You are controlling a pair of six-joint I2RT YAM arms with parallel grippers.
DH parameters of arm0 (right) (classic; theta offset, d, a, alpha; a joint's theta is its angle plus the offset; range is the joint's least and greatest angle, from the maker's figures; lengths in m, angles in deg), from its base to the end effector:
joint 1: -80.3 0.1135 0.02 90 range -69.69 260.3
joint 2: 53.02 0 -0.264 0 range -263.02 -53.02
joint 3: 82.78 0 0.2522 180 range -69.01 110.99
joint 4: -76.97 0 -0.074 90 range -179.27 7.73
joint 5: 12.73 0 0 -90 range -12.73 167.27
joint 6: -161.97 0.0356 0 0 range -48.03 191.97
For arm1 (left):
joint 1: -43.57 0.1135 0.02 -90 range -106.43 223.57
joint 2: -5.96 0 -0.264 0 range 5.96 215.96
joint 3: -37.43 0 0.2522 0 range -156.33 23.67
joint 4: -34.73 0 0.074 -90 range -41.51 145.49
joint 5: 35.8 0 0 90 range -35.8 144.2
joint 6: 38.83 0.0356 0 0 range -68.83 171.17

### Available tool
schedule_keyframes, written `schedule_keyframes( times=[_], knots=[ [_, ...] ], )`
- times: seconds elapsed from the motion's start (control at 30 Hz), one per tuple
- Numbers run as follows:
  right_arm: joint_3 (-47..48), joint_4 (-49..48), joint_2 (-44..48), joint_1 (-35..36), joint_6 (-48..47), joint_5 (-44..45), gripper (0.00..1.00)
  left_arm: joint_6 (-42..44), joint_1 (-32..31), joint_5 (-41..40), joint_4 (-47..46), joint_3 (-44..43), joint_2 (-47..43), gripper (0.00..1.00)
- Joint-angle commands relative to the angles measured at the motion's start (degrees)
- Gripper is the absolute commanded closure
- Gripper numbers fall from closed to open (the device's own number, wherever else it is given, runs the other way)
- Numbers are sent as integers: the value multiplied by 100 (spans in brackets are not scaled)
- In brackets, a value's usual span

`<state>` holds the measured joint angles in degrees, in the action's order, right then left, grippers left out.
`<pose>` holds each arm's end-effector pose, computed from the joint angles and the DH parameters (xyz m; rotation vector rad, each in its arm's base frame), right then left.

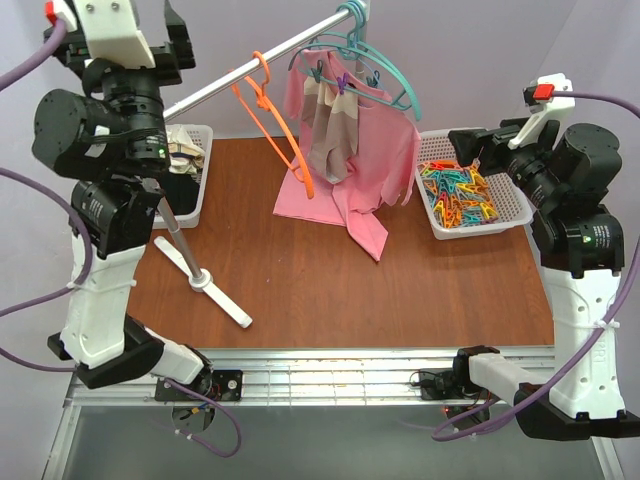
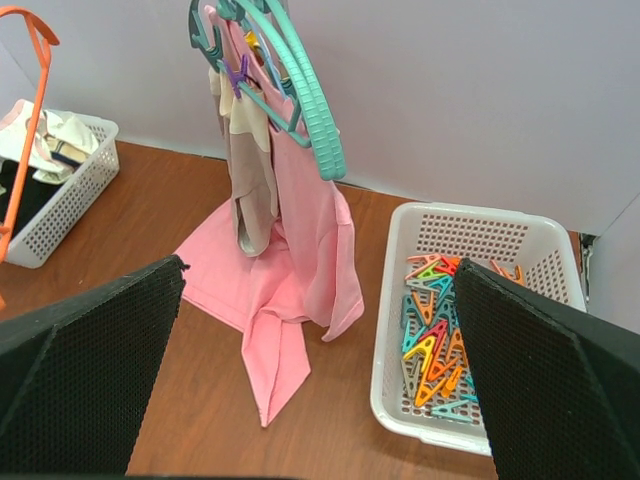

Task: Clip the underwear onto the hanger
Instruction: Pick up the underwear from the bin.

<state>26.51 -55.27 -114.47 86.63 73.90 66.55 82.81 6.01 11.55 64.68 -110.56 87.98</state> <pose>0.1703 0.0256 0.5325 -0.2075 1.5616 0.2599 0.1471 -0.0827 0.6642 -0.0564 1.1257 0.2580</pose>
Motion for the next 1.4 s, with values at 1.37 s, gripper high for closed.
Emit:
schedule_keyframes(
  times=[1.37],
  knots=[
    [-746, -376, -60, 475, -176, -62, 1, -3778, 6111, 4483, -747, 4175, -686, 2]
  ],
)
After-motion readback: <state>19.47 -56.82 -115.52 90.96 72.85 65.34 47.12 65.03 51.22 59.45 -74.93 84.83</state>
